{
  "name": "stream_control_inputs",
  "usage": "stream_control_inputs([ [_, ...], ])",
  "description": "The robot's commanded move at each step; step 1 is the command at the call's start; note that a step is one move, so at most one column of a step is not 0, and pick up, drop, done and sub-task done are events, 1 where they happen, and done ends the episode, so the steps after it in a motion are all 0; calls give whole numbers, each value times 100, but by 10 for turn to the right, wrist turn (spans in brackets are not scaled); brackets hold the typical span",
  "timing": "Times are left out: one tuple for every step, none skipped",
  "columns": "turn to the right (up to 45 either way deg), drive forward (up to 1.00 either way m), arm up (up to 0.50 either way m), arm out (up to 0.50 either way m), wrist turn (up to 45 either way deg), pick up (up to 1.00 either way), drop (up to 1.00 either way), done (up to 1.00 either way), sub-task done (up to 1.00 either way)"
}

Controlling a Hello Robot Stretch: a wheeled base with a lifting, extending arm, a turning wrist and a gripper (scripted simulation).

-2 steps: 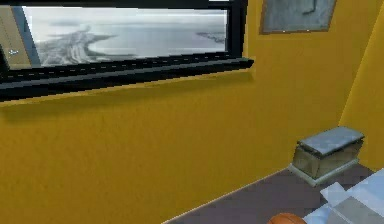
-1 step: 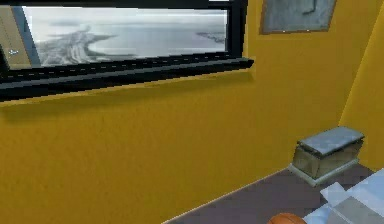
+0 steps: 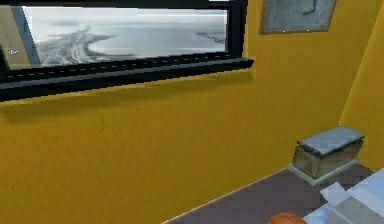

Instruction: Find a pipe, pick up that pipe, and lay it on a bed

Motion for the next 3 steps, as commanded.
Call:
stream_control_inputs([
  [0, 0, 0, 0, 0, 0, 100, 0, 0],
  [0, 0, 10, 0, 0, 0, 0, 0, 0],
  [0, 0, 0, -8, 0, 0, 0, 0, 0],
])
